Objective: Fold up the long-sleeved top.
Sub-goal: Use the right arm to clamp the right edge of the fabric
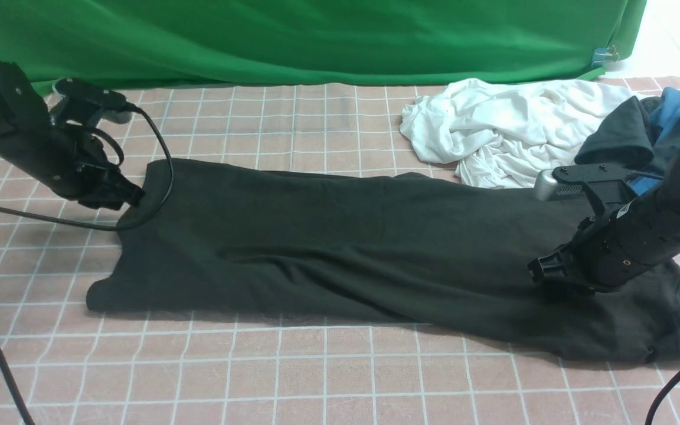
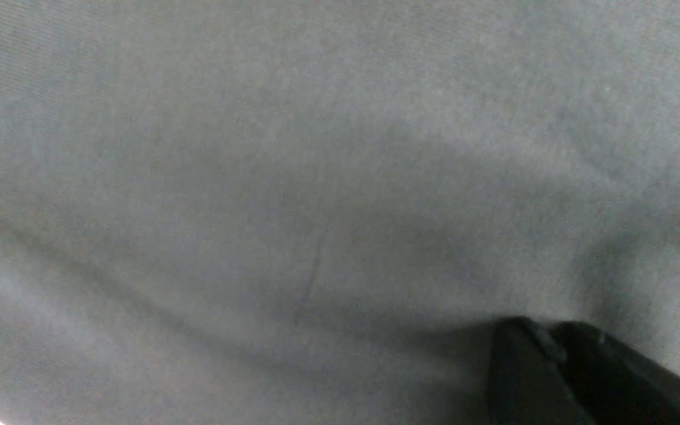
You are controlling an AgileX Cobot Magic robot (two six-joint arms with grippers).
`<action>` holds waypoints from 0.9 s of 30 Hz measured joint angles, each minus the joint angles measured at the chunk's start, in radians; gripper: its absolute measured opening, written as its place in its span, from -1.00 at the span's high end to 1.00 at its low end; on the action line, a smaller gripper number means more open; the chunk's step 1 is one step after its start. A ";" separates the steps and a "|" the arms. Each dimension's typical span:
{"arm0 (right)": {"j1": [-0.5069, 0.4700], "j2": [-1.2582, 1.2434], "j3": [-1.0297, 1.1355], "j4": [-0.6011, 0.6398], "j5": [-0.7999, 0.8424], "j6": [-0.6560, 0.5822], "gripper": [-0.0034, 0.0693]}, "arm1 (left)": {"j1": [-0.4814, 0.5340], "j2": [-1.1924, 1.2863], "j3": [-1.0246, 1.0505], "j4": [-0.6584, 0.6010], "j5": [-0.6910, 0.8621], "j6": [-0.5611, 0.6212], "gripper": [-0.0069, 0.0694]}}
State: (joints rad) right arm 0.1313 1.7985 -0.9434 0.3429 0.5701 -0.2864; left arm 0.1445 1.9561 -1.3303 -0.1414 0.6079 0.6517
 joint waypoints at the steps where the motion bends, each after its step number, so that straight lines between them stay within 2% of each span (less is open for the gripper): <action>1: 0.000 0.000 0.000 0.000 0.000 0.000 0.52 | 0.000 0.000 -0.001 0.008 0.001 0.000 0.73; 5: 0.000 0.000 0.000 -0.001 -0.002 -0.001 0.52 | 0.000 -0.001 -0.007 0.042 0.030 -0.007 0.49; 7: 0.000 0.000 0.000 -0.001 -0.004 -0.001 0.52 | 0.000 -0.009 -0.007 0.040 0.099 -0.026 0.25; 9: 0.000 0.000 0.000 -0.001 -0.005 -0.002 0.52 | 0.000 -0.029 0.002 0.038 0.156 -0.078 0.10; 12: 0.000 0.000 0.000 -0.001 -0.004 -0.002 0.51 | 0.000 -0.101 0.059 0.013 0.188 -0.146 0.08; 15: 0.000 0.000 0.000 -0.001 -0.004 -0.002 0.51 | 0.000 -0.203 0.165 -0.024 0.160 -0.157 0.23; 18: 0.000 0.000 0.000 -0.001 -0.005 -0.002 0.50 | 0.000 -0.336 0.324 -0.075 0.052 -0.160 0.50; 21: 0.000 0.000 0.000 -0.001 -0.007 -0.002 0.49 | 0.000 -0.402 0.413 -0.096 0.003 -0.159 0.53; 26: 0.000 0.000 0.000 -0.003 -0.023 -0.002 0.47 | 0.000 -0.397 0.495 -0.133 -0.050 -0.152 0.26; 27: 0.000 0.000 0.000 -0.007 -0.029 -0.002 0.47 | 0.000 -0.377 0.499 -0.155 -0.054 -0.152 0.10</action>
State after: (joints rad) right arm 0.1313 1.7985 -0.9434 0.3362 0.5408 -0.2882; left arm 0.1445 1.5791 -0.8315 -0.2960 0.5539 0.4998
